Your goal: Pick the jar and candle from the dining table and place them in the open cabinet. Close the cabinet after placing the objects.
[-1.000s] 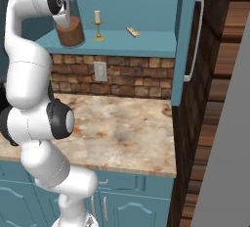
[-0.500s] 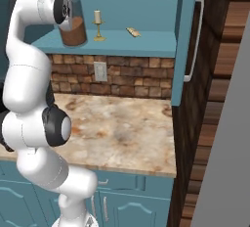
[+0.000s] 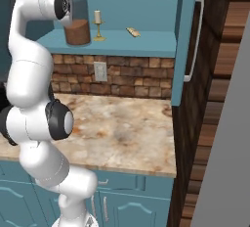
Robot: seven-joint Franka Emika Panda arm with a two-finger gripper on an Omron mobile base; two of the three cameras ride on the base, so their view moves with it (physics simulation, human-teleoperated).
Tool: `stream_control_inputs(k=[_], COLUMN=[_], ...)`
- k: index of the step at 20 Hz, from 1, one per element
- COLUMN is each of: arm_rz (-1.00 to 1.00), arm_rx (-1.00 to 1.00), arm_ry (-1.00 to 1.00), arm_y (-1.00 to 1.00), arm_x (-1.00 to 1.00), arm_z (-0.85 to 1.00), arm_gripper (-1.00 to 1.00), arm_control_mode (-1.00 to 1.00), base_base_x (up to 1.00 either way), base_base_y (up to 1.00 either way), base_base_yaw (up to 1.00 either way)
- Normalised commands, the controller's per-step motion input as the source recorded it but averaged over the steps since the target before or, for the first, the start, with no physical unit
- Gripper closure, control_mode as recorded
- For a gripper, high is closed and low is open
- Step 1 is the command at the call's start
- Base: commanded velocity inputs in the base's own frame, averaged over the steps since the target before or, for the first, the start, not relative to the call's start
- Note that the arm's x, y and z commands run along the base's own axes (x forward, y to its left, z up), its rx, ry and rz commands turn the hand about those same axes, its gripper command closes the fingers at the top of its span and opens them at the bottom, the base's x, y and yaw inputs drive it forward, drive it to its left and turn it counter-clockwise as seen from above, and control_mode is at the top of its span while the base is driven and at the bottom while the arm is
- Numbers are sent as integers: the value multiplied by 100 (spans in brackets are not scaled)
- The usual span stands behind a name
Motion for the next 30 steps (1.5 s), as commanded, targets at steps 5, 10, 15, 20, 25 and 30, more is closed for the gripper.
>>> stream_control_inputs(k=[5, 10, 15, 20, 25, 30], arm_rz=[0, 7, 19, 30, 30, 24], arm_rx=[0, 0, -8, -18, -25, -32], arm_ry=[-1, -10, -13, 5, 5, 10], arm_y=[-2, -1, -9, -12, -3, -3], arm_x=[9, 14, -45, -62, -63, -54], arm_z=[34, 29, 19, 0, -6, -37], arm_gripper=[-100, -100, -100, -100, -100, -100], arm_control_mode=[-100, -100, -100, -100, -100, -100], base_base_x=[0, 0, 0, 0, 0, 0], base_base_y=[0, 0, 0, 0, 0, 0], base_base_yaw=[0, 0, 0, 0, 0, 0])
